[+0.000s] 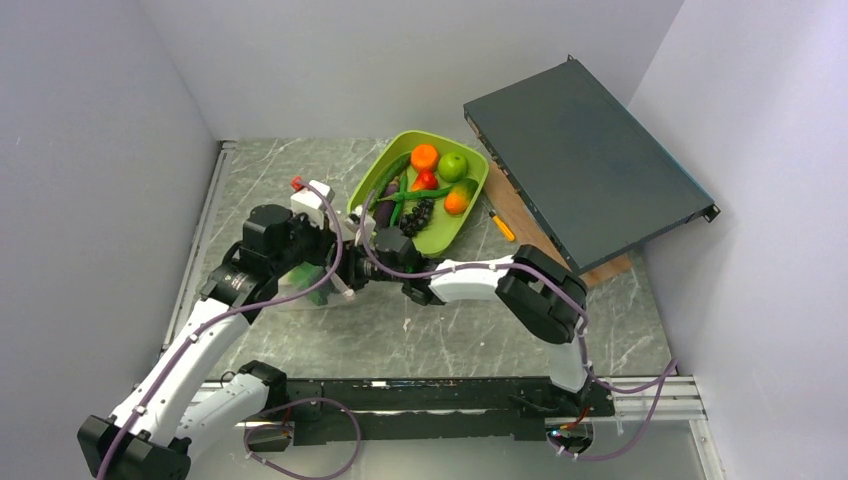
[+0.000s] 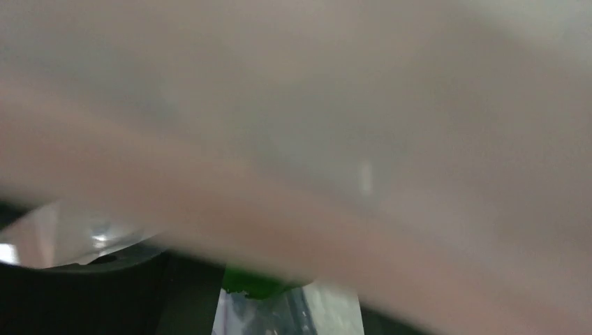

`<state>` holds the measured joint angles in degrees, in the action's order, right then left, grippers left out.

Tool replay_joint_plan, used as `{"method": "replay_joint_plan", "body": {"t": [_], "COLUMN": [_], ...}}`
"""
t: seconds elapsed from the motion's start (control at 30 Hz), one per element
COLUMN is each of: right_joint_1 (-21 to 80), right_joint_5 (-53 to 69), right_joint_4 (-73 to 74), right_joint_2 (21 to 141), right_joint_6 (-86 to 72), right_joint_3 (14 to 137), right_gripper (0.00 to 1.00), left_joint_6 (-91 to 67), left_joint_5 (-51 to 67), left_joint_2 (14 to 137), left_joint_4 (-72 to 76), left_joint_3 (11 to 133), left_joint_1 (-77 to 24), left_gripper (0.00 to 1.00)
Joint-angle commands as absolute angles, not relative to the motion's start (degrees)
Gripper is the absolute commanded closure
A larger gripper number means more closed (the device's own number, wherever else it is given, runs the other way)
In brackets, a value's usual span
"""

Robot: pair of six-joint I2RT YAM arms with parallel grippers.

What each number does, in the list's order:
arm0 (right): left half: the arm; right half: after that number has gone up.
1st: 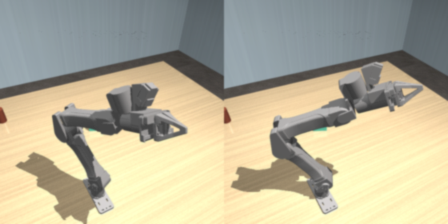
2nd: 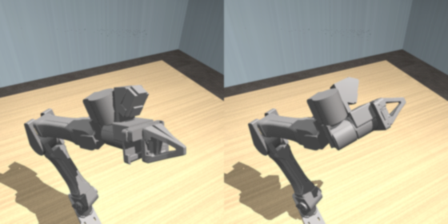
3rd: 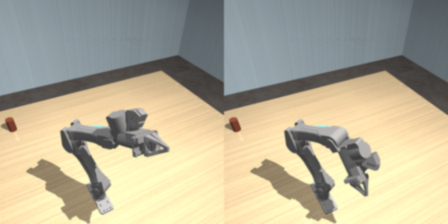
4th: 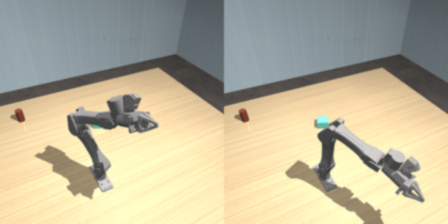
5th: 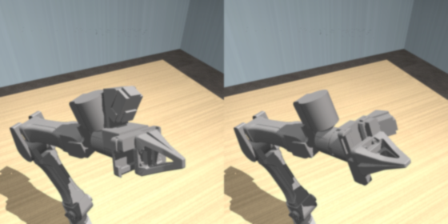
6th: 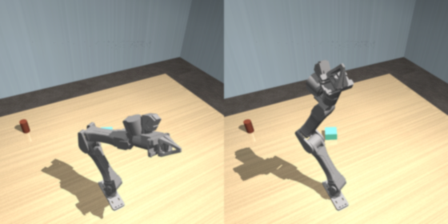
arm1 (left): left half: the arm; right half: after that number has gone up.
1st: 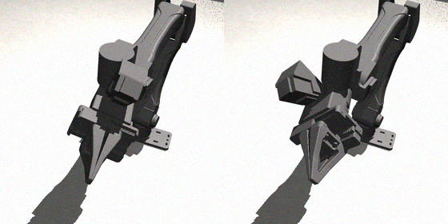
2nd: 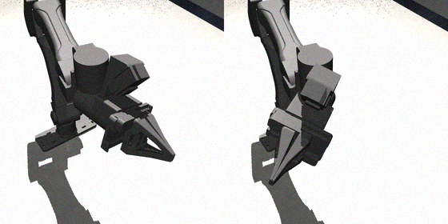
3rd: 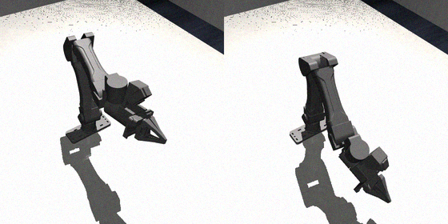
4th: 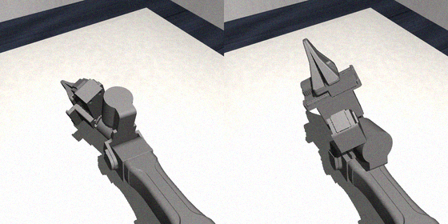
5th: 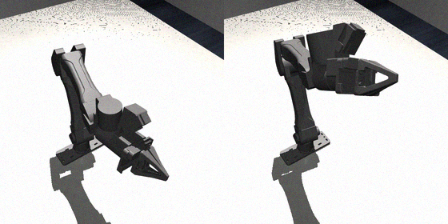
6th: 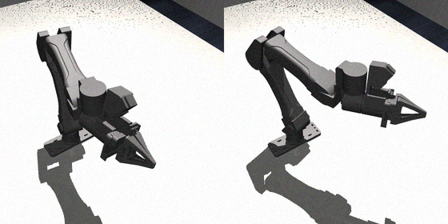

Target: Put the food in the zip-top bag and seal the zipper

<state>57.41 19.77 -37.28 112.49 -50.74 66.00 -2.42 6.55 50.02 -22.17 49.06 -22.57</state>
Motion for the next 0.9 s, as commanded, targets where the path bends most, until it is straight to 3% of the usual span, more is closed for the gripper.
{"method": "replay_joint_plan", "body": {"t": [0.0, 0.37, 0.67, 0.77, 0.87], "right_joint_1": [57.68, 56.63, 55.84, 55.53, 55.58], "right_joint_5": [20.87, 13.91, 11.37, 7.18, 2.73], "right_joint_4": [-27.10, -2.81, 1.44, -1.67, -4.03], "right_joint_2": [106.25, 93.05, 88.13, 86.86, 89.53], "right_joint_6": [-43.07, -29.32, -28.33, -29.60, -31.40], "right_joint_3": [67.92, 69.43, 69.65, 68.58, 69.25], "right_gripper": [0.32, 0.26, 0.19, 0.23, 0.35], "left_joint_6": [-2.64, -2.48, -2.40, -2.26, -2.32], "left_joint_5": [6.09, 5.25, 6.73, 7.61, 8.44], "left_joint_2": [49.91, 51.36, 51.65, 50.86, 49.40], "left_joint_4": [-19.51, -20.51, -20.67, -20.25, -19.29], "left_joint_3": [49.31, 50.01, 50.16, 49.96, 49.19], "left_joint_1": [-22.68, -22.68, -22.68, -22.67, -22.68], "left_gripper": [1.00, 1.00, 1.00, 1.00, 1.00]}}
